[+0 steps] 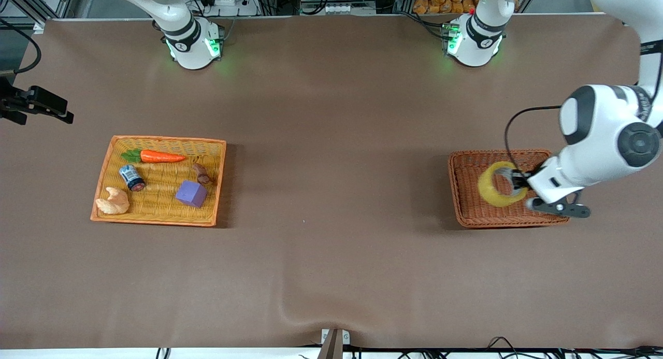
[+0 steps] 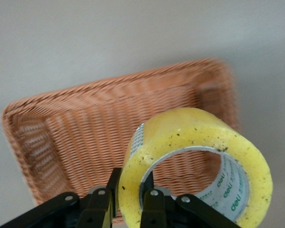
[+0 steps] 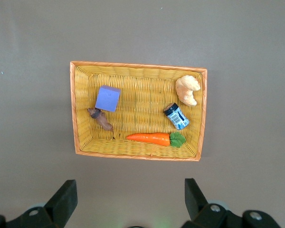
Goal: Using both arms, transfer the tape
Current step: 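Carry the tape with the left gripper into the brown basket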
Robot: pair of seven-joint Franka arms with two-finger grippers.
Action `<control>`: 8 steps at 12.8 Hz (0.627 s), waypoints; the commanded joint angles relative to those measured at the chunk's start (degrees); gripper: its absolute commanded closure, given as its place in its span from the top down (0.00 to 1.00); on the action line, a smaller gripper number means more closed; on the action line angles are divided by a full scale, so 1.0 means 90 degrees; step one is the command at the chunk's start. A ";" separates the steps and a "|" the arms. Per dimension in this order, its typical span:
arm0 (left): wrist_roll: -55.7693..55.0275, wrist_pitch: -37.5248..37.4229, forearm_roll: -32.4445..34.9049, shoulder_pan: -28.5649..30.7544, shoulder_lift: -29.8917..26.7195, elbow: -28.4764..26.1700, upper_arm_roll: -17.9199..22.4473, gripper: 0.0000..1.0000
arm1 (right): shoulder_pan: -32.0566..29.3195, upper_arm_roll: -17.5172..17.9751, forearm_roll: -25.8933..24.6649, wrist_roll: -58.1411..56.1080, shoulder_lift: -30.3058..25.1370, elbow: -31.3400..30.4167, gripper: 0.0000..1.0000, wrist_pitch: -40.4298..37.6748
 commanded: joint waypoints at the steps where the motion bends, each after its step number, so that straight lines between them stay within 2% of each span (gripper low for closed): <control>1: 0.1152 0.1507 0.0101 0.0765 -0.0092 -0.1132 -0.0116 0.00 | -0.0106 0.0092 0.0072 0.0058 0.0089 0.0183 1.00 -0.0123; 3: 0.1547 0.2088 0.0101 0.1070 0.0395 -0.1233 -0.0116 0.00 | -0.0106 0.0092 0.0072 0.0058 0.0089 0.0183 1.00 -0.0133; 6: 0.1538 0.2265 0.0092 0.1052 0.0856 -0.1116 -0.0106 0.00 | -0.0126 0.0083 0.0043 0.0048 0.0080 0.0193 1.00 -0.0133; 7: 0.1509 0.2265 0.0092 0.1022 0.0925 -0.1067 -0.0106 0.19 | -0.0116 0.0092 0.0042 0.0048 0.0079 0.0193 1.00 -0.0133; 8: 0.1470 0.2256 0.0092 0.0993 0.0925 -0.1038 -0.0106 0.79 | -0.0116 0.0092 0.0042 0.0058 0.0079 0.0193 1.00 -0.0133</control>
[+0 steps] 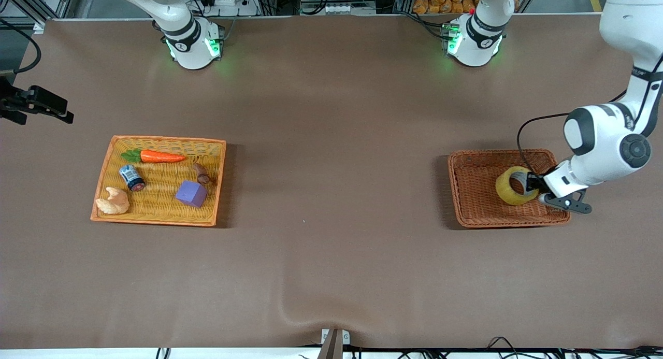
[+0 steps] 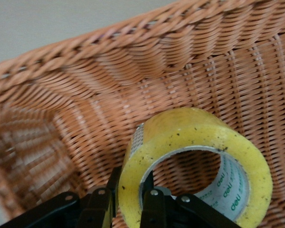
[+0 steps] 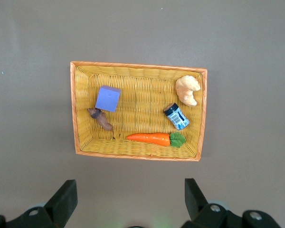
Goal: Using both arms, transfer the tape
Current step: 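Open the left gripper to release the tape in the basket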
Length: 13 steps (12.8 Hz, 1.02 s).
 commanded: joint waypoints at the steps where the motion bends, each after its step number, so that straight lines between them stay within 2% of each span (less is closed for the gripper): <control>1: -0.0176 -0.0053 0.0081 -0.0037 -0.0078 0.0258 -0.0060 1.00 | -0.0126 0.0087 0.0042 0.0048 0.0076 0.0177 1.00 -0.0124; 3: -0.0838 -0.0644 0.0042 -0.0067 -0.0263 0.0813 -0.0099 1.00 | -0.0126 0.0077 0.0042 0.0048 0.0066 0.0177 1.00 -0.0124; 6: -0.1559 -0.2382 -0.0007 -0.0047 -0.0468 0.2062 -0.0460 1.00 | -0.0126 0.0077 0.0042 0.0048 0.0056 0.0177 1.00 -0.0134; 10: -0.3336 -0.3897 0.0109 -0.0067 -0.0995 0.3284 -0.1133 1.00 | -0.0126 0.0077 0.0033 0.0048 0.0056 0.0177 1.00 -0.0124; 13: -0.3604 -0.4778 0.0169 -0.0057 -0.1590 0.3618 -0.1183 1.00 | -0.0116 0.0087 0.0023 0.0048 0.0066 0.0177 1.00 -0.0124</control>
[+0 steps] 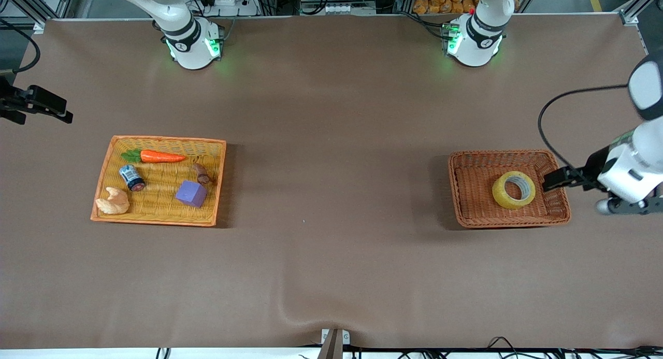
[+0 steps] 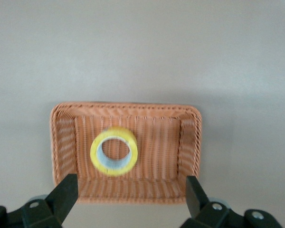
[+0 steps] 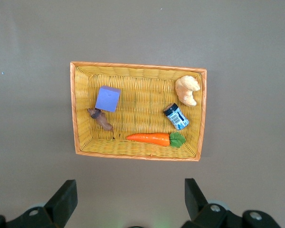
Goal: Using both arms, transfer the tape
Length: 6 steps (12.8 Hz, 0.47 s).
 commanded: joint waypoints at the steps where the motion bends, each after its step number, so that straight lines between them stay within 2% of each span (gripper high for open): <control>1: -0.0163 -0.0568 0.0165 0.0033 -0.0512 0.0119 -0.0008 1.00 | -0.0114 0.0093 0.0023 0.0048 0.0057 0.0163 1.00 -0.0116; 6: -0.0153 -0.1018 0.0058 0.0043 -0.0991 0.0119 -0.0018 1.00 | -0.0114 0.0093 0.0023 0.0048 0.0057 0.0163 1.00 -0.0116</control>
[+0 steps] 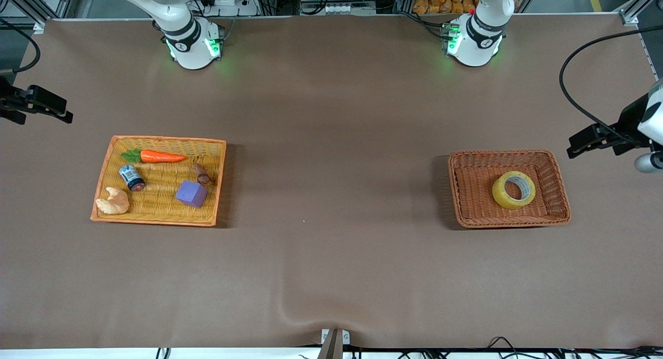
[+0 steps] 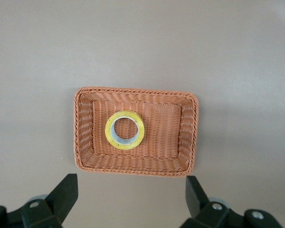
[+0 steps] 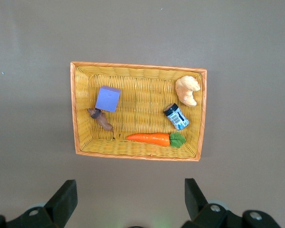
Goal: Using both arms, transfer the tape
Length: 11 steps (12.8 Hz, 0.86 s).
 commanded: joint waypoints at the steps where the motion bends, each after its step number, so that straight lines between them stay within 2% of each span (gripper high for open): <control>1: -0.0068 -0.0325 -0.0001 0.0082 -0.0344 -0.0039 -0.0032 1.00 | -0.0114 0.0088 0.0024 0.0048 0.0057 0.0160 1.00 -0.0115; 3: -0.0077 -0.0413 -0.0245 -0.0015 -0.0646 -0.0117 0.0095 1.00 | -0.0114 0.0088 0.0024 0.0048 0.0057 0.0160 1.00 -0.0115; 4: -0.0097 -0.0617 -0.0246 -0.0277 -0.0697 -0.0137 0.0308 1.00 | -0.0114 0.0088 0.0024 0.0048 0.0057 0.0160 1.00 -0.0115; 5: -0.0155 -0.0764 -0.0246 -0.0888 -0.0726 -0.0127 0.0948 1.00 | -0.0114 0.0088 0.0024 0.0048 0.0057 0.0160 1.00 -0.0106; 6: -0.0155 -0.0785 -0.0236 -0.1175 -0.0726 -0.0127 0.1312 1.00 | -0.0104 0.0088 0.0024 0.0048 0.0057 0.0160 1.00 -0.0106; 8: -0.0156 -0.0824 -0.0226 -0.1362 -0.0775 -0.0205 0.1433 1.00 | -0.0104 0.0088 0.0024 0.0048 0.0057 0.0160 1.00 -0.0106; 10: -0.0175 -0.0804 -0.0197 -0.1985 -0.0853 -0.0390 0.2084 1.00 | -0.0094 0.0088 0.0024 0.0048 0.0057 0.0160 1.00 -0.0115; 11: -0.0175 -0.0804 -0.0197 -0.2027 -0.0853 -0.0400 0.2126 1.00 | -0.0094 0.0088 0.0024 0.0048 0.0057 0.0160 1.00 -0.0106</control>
